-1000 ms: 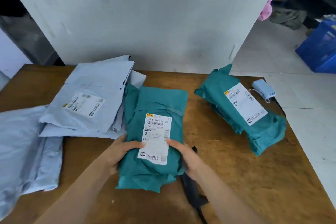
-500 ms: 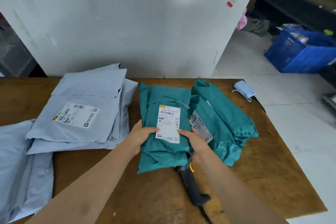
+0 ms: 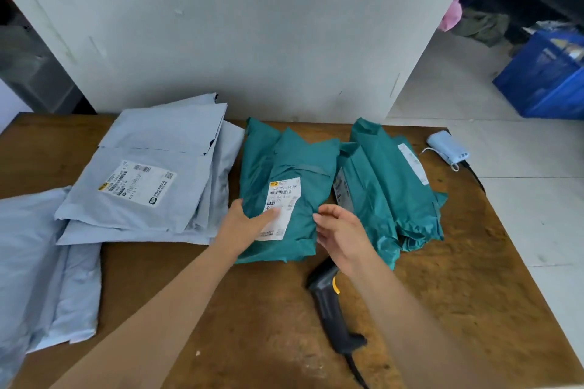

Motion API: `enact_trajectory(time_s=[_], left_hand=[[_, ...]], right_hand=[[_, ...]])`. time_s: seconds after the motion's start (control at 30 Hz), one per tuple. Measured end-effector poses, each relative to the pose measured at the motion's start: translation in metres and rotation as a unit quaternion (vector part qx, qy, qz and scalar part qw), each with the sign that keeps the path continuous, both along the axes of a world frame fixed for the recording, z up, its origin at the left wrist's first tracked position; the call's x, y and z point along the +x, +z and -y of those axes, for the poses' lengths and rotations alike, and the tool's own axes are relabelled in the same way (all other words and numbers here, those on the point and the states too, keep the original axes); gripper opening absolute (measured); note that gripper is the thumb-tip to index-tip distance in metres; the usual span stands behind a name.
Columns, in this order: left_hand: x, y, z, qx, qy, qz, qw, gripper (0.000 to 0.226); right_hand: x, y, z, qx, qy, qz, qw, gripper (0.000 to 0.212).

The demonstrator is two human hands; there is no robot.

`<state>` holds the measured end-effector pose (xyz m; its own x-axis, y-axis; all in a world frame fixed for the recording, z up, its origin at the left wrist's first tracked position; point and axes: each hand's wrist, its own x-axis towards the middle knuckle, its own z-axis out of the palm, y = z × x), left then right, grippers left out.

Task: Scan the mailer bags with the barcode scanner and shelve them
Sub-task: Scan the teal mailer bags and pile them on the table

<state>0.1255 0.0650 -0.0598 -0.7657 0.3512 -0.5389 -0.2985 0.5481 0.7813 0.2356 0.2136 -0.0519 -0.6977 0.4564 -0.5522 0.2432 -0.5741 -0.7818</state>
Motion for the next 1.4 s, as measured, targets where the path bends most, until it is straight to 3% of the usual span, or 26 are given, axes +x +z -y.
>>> enact_trajectory(time_s=[0.03, 0.13, 0.17, 0.23, 0.3, 0.33, 0.4, 0.47, 0.57, 0.63, 0.67, 0.8, 0.87, 1.07, 1.4], left_hand=[[0.001, 0.002, 0.011, 0.038, 0.033, 0.065, 0.997, 0.096], [0.020, 0.007, 0.047, 0.144, 0.044, 0.228, 0.962, 0.042], [0.031, 0.005, 0.061, 0.165, 0.041, 0.242, 0.955, 0.033], [0.049, -0.011, 0.089, 0.179, 0.091, 0.216, 0.956, 0.029], [0.061, -0.032, 0.116, 0.139, 0.143, 0.151, 0.968, 0.028], [0.066, -0.044, 0.128, 0.117, 0.160, 0.132, 0.971, 0.029], [0.075, -0.064, 0.149, 0.087, 0.192, 0.118, 0.970, 0.028], [0.083, -0.077, 0.166, 0.071, 0.209, 0.115, 0.968, 0.026], [0.091, -0.084, 0.180, 0.054, 0.220, 0.109, 0.968, 0.020], [0.090, -0.086, 0.182, 0.051, 0.220, 0.114, 0.968, 0.016], [0.089, -0.087, 0.183, 0.050, 0.215, 0.118, 0.968, 0.015], [0.090, -0.080, 0.179, 0.078, 0.195, 0.163, 0.964, 0.010], [0.095, -0.077, 0.175, 0.120, 0.207, 0.202, 0.950, 0.015], [0.109, -0.081, 0.167, 0.187, 0.281, 0.233, 0.912, 0.028], [0.120, -0.077, 0.152, 0.165, 0.311, 0.231, 0.907, 0.025]], right_hand=[[0.013, 0.003, 0.009, -0.042, 0.010, -0.038, 0.998, 0.026], [0.060, -0.006, 0.032, -0.128, 0.036, -0.076, 0.988, 0.025], [0.075, -0.013, 0.039, -0.098, 0.045, -0.045, 0.993, 0.024], [0.102, -0.035, 0.049, 0.108, 0.078, 0.060, 0.989, 0.020], [0.119, -0.053, 0.054, 0.343, 0.101, 0.178, 0.917, 0.023], [0.124, -0.059, 0.056, 0.420, 0.111, 0.236, 0.869, 0.036], [0.127, -0.070, 0.060, 0.474, 0.133, 0.318, 0.810, 0.068], [0.120, -0.078, 0.068, 0.471, 0.178, 0.360, 0.786, 0.088], [0.108, -0.090, 0.078, 0.472, 0.224, 0.395, 0.756, 0.080], [0.102, -0.085, 0.082, 0.459, 0.214, 0.396, 0.766, 0.064], [0.101, -0.077, 0.086, 0.442, 0.191, 0.385, 0.787, 0.054], [0.107, -0.028, 0.120, 0.263, 0.058, 0.261, 0.927, 0.025], [0.114, -0.002, 0.144, 0.175, 0.059, 0.213, 0.959, 0.014], [0.122, 0.013, 0.193, 0.085, 0.149, 0.192, 0.966, 0.013], [0.131, 0.009, 0.201, 0.048, 0.154, 0.221, 0.962, 0.011]])
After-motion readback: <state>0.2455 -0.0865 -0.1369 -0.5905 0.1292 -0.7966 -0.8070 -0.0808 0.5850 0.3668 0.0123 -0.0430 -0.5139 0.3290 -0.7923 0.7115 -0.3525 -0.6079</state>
